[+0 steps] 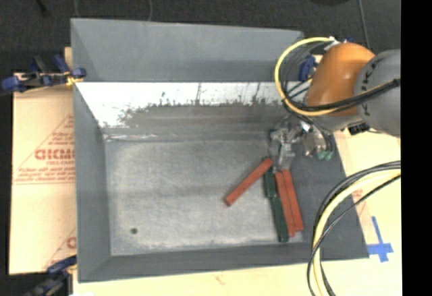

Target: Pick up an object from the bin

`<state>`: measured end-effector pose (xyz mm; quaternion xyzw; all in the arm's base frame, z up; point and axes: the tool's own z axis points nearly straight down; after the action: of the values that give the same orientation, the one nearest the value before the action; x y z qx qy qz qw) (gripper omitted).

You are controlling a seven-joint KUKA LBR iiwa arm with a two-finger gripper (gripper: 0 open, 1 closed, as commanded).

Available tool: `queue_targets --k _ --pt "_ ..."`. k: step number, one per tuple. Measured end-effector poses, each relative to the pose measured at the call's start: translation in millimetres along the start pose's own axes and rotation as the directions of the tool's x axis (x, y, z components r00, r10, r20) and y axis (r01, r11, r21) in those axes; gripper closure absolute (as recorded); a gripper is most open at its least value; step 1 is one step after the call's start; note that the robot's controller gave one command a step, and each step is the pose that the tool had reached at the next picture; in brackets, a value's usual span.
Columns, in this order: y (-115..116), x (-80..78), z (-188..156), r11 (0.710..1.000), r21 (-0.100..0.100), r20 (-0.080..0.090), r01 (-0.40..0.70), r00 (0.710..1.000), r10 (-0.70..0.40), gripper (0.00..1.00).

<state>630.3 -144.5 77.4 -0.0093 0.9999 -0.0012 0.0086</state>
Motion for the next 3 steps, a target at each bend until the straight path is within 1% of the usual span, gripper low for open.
queue_targets --k 1,2,3 --pt "0 3.5 5 1.000 0.000 -0.009 0.001 1.000 -0.001 0.00" --pt "0 4.1 6 1.000 0.000 -0.011 0.003 1.000 -0.003 1.00" --pt "0 61.7 5 0.984 -0.006 -0.010 0.177 0.984 -0.177 1.00"
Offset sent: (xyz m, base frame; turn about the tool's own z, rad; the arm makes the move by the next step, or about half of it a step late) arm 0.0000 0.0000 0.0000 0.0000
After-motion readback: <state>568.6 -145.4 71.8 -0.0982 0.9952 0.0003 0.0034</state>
